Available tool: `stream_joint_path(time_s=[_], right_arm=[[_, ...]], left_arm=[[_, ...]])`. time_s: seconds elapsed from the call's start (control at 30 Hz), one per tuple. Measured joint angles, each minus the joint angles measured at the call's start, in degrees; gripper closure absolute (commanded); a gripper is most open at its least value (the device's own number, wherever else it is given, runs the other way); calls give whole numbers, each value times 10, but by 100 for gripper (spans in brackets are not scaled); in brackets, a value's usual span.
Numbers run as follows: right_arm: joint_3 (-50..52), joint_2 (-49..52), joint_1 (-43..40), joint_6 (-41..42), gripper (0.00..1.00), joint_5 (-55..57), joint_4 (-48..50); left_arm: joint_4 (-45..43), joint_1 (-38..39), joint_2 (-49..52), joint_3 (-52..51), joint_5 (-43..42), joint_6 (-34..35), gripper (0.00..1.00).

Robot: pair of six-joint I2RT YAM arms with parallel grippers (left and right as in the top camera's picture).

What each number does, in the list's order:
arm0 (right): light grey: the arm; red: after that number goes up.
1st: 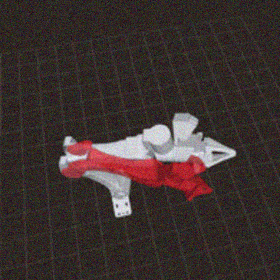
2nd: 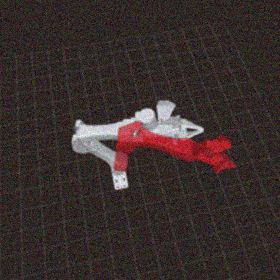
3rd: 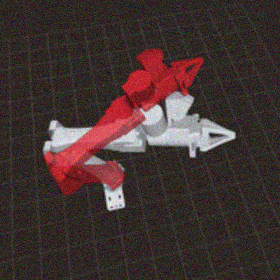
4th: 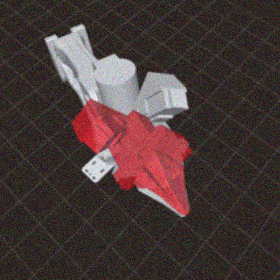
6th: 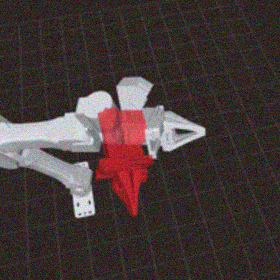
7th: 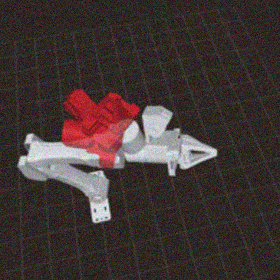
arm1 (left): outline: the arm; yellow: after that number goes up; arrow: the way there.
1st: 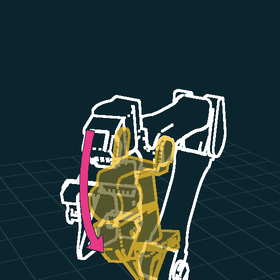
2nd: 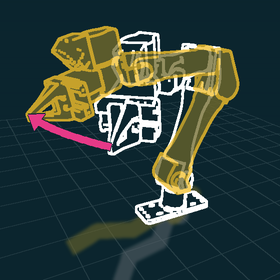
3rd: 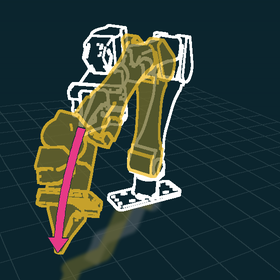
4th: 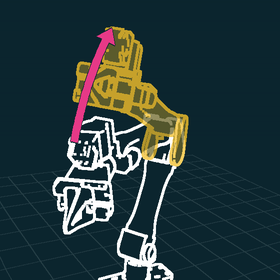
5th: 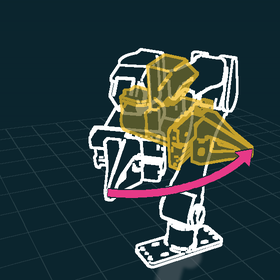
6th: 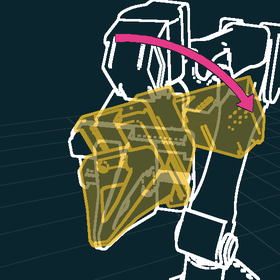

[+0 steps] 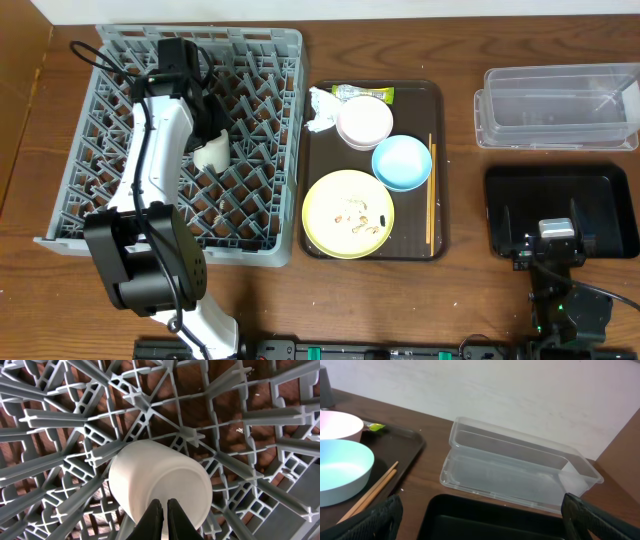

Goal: Sort waste into correct bins and load items into the dishwasher
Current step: 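Release the cup upright in the rack and withdraw the left gripper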

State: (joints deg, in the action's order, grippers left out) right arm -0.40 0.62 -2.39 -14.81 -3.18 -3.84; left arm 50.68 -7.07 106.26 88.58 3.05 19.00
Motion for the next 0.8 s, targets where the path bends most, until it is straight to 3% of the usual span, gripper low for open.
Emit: stream_joint_path(time_s=[0.33,0.43,0.47,0.53,0.57,0.8], right_arm=[[0,0,0,0,1,0,0],[0,0,0,0,1,0,0],[0,0,0,0,1,0,0],[0,0,0,0,1,0,0],[0,0,0,0,1,0,0],[0,0,0,0,1,0,0]], left_arm=[[37,-44,-14,0,60,18,91],[50,-70,-61,-1,68,33,83],[50,-72,-80,-1,62,37,62],[47,-71,-146,-1,21,42,39],[46,-70,-175,-1,-21,45,33],[47,5,-240,0,-261,51,32]])
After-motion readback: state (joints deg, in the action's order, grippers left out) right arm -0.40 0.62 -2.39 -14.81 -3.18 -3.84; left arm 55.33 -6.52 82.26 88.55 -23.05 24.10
